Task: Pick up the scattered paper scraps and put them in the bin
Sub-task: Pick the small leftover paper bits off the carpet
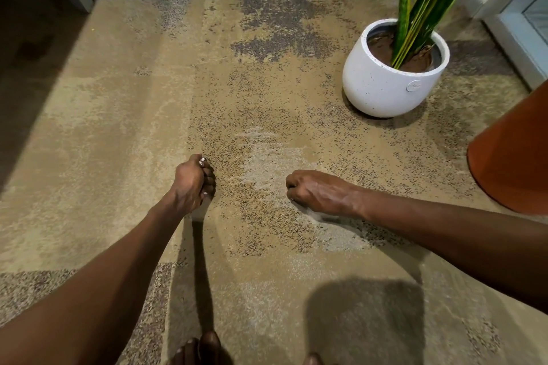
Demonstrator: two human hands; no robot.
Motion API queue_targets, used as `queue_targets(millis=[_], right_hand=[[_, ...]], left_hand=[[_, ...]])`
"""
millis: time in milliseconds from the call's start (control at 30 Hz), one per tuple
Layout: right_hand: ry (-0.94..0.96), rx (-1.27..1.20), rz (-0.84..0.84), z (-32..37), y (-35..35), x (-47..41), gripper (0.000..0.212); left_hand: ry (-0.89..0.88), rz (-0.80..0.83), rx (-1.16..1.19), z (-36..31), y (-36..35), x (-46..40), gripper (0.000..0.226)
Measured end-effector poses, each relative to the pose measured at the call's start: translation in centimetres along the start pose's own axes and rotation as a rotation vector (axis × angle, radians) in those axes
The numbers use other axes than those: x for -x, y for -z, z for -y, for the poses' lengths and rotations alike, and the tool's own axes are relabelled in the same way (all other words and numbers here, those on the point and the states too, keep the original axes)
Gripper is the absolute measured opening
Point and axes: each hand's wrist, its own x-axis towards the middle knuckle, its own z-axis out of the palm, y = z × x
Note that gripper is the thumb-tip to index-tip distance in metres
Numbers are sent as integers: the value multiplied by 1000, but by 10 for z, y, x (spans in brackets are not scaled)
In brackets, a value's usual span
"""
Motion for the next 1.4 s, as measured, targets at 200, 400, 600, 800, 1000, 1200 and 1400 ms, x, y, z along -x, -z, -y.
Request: queue_targets(millis=[200, 400, 600, 800, 1000, 1200, 1400], right_hand=[[-406, -455, -221, -14, 30, 2, 6], [-369, -429, -143, -5, 29, 7, 6], [-92, -102, -117, -6, -1, 2, 30], [-23, 24, -60, 11, 0, 4, 34], [-290, -399, -66, 9, 13, 0, 19], [-660, -1001, -329, -17, 61, 19, 8], [-564, -1269, -662, -9, 114, 46, 6]], left_hand=[[-22, -16, -24, 1, -1, 2, 44], [-27, -19, -11, 2, -4, 4, 43], [-27, -12, -23, 4, -1, 1, 43], [-46, -11, -20, 4, -2, 0, 43], [-59, -45, -19, 5, -8, 6, 44], [-22, 39, -173, -1, -43, 28, 46], [40, 231, 17, -20, -165, 74, 42]])
